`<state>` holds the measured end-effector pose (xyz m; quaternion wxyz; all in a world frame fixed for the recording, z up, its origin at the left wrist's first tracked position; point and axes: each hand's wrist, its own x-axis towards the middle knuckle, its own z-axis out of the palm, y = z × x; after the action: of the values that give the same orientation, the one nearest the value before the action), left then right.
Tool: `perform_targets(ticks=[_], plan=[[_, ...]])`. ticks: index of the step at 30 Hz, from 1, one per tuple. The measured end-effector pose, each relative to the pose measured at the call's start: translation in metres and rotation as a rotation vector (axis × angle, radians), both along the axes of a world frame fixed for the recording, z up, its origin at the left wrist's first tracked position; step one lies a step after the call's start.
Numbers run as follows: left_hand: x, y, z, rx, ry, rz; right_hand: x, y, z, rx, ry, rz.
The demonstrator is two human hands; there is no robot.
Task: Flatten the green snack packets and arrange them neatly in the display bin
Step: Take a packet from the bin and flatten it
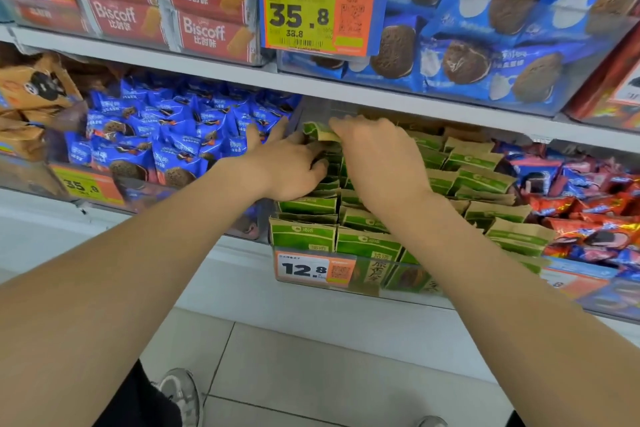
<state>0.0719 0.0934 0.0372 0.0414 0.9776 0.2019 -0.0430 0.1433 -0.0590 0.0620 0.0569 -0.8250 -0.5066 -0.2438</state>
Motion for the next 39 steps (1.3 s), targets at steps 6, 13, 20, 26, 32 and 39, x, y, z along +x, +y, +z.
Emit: perform_targets(ticks=[6,13,20,26,32,39], plan=[[-0.015,-0.002,-0.005,-0.043,-0.052,-0.023,0.019,0.036,-0.003,-0.190,0.144,0.011],[-0.027,-0.009,-0.007,-0.089,-0.059,0.019,0.051,0.077,-0.002,-0.331,0.367,-0.160],[-0.035,-0.011,-0.001,-0.183,-0.013,0.097,0.053,0.077,-0.006,-0.503,0.428,-0.241],[-0.036,-0.012,0.003,-0.186,0.018,0.081,0.049,0.050,-0.020,-0.089,0.398,-0.038],[-0.037,-0.012,0.003,-0.200,0.016,0.081,0.040,0.042,-0.021,-0.238,0.166,0.081],[-0.034,-0.017,0.005,-0.208,0.035,0.095,0.045,0.057,-0.015,-0.276,0.173,-0.121]])
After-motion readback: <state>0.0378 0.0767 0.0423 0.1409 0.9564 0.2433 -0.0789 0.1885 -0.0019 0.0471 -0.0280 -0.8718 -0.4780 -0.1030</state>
